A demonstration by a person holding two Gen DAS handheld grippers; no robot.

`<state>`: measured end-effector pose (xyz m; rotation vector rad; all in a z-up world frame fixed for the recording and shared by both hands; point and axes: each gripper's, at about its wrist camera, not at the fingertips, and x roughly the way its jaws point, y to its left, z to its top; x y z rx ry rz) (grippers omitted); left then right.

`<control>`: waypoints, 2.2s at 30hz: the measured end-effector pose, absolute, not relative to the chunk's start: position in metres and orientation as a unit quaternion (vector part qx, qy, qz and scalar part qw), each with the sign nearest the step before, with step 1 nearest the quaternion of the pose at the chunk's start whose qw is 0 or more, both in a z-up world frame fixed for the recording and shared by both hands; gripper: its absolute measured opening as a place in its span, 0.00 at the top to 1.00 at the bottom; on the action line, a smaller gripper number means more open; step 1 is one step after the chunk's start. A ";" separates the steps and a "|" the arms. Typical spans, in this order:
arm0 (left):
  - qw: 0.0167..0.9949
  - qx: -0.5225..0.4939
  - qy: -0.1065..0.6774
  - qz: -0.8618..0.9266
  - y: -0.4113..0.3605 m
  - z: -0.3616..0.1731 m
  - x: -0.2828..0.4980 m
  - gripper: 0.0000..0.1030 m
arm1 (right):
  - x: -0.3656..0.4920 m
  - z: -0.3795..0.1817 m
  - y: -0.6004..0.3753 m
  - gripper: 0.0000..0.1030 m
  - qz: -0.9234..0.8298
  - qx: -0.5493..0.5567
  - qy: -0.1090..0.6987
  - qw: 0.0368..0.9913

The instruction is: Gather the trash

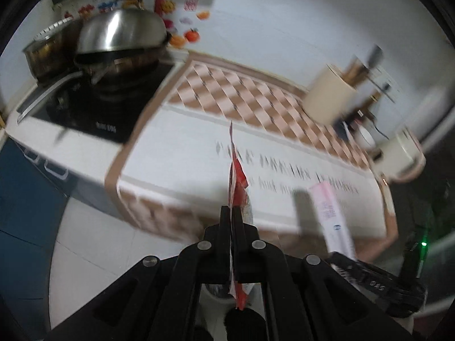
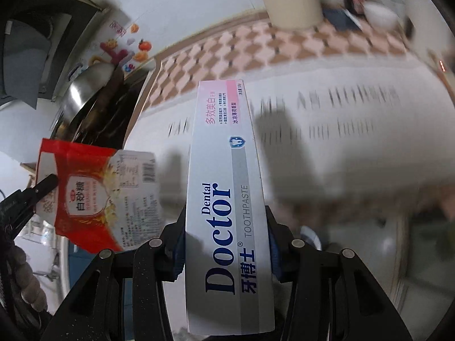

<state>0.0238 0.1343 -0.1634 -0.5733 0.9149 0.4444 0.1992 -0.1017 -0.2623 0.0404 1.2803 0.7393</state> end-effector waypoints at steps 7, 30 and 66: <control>0.800 -0.271 0.500 0.189 0.088 -0.240 0.004 1.00 | 0.112 -0.311 -0.151 0.53 0.318 0.000 0.647 0.693; 0.622 -0.359 0.684 0.126 0.023 -0.820 0.146 1.00 | 0.136 -0.868 -0.203 0.53 0.195 -0.002 0.816 0.544; 0.705 -0.211 0.632 0.243 -0.045 -0.504 0.025 0.00 | 0.104 -0.540 -0.227 0.00 0.197 -0.144 0.653 0.717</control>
